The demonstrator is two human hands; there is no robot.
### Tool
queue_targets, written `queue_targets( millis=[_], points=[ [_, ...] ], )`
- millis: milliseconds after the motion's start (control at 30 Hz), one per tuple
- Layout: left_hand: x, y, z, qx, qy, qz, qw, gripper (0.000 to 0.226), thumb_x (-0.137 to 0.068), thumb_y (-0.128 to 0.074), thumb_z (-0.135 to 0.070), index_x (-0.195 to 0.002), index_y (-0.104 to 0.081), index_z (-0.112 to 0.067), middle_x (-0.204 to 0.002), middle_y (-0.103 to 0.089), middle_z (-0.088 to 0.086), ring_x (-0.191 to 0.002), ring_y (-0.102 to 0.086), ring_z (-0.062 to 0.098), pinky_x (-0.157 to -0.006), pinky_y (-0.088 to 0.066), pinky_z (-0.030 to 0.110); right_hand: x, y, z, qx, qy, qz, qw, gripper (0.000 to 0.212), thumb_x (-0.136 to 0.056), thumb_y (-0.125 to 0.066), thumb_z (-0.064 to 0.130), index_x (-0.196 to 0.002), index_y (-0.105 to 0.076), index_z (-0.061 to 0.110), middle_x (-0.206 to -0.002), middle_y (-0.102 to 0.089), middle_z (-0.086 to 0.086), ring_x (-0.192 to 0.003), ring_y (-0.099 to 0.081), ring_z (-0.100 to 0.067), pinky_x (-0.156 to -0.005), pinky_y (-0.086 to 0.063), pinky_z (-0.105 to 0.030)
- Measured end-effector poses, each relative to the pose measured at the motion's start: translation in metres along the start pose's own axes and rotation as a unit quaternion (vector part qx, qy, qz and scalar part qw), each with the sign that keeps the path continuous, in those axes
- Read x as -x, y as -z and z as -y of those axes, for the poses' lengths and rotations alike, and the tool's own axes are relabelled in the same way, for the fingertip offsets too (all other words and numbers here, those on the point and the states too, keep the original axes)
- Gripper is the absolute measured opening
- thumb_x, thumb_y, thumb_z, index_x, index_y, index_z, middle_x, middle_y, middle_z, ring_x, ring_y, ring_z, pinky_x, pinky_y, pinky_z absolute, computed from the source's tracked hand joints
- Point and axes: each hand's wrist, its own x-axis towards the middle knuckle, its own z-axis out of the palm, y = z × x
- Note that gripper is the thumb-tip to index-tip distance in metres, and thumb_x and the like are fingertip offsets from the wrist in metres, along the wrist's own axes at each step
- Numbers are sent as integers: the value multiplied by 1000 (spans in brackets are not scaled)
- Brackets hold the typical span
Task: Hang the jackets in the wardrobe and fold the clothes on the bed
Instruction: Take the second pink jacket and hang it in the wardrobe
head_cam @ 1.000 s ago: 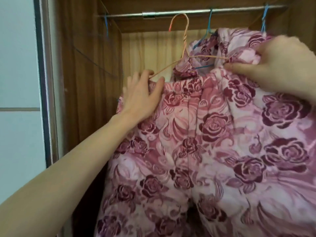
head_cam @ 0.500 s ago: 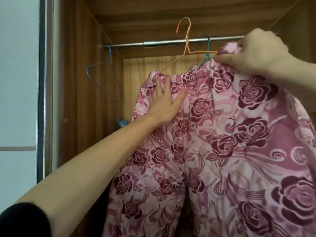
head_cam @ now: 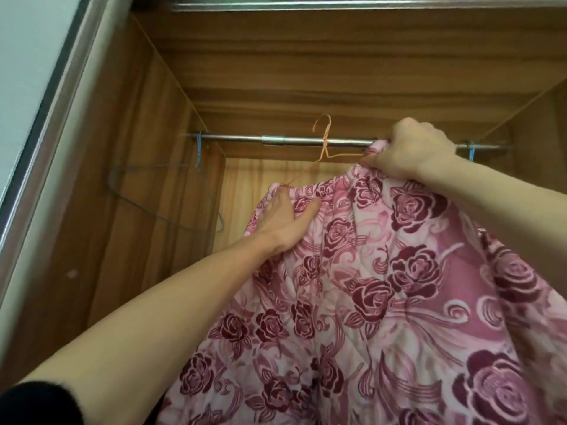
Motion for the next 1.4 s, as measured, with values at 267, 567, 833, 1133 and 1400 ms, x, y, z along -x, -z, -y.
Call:
queue_targets(
  millis=[267, 567, 833, 1133, 1400],
  points=[
    [-18, -10, 7, -10, -2, 66, 998, 107, -90, -21, -88, -166, 9, -18, -174, 10, 1, -161, 3, 23, -130, -6, 49, -20, -18, 9, 30, 0, -19, 999, 41, -91, -71, 50, -104, -69, 11, -98, -61, -12, -88, -55, -34, -77, -42, -37],
    [-52, -52, -29, 15, -49, 132, 990, 109, -87, -16, -92, -164, 17, -22, -173, 19, 0, -160, 7, 27, -129, -5, 57, -34, 2, -6, 132, -37, -42, 990, 45, -91, -68, 53, -111, -72, 12, -104, -63, -17, -93, -61, -39, -77, -47, -38],
    [-75, -91, -28, 93, -57, 120, 987, 107, -87, -15, -91, -163, 21, -24, -172, 23, -2, -161, 9, 26, -129, -6, 59, -23, -14, 0, 178, -13, -59, 982, 44, -94, -67, 49, -115, -68, 10, -113, -65, -21, -101, -63, -43, -78, -46, -39],
    [-63, -82, 28, 99, -33, 78, 992, 86, -103, -22, -70, -166, 8, -19, -175, 11, 2, -161, 6, 22, -132, -3, 44, -1, -47, 55, 129, -20, 156, 979, 50, -106, -48, 43, -127, -62, 0, -115, -61, -19, -115, -64, -39, -78, -45, -33],
    [-37, -58, 27, 133, -12, 51, 990, 80, -103, -25, -68, -167, -3, -24, -176, 1, 0, -162, 0, 21, -131, -6, 48, 21, -52, 40, 208, 33, 83, 974, 65, -96, -57, 61, -135, -49, 10, -131, -60, -19, -120, -59, -43, -93, -48, -44]
  ],
)
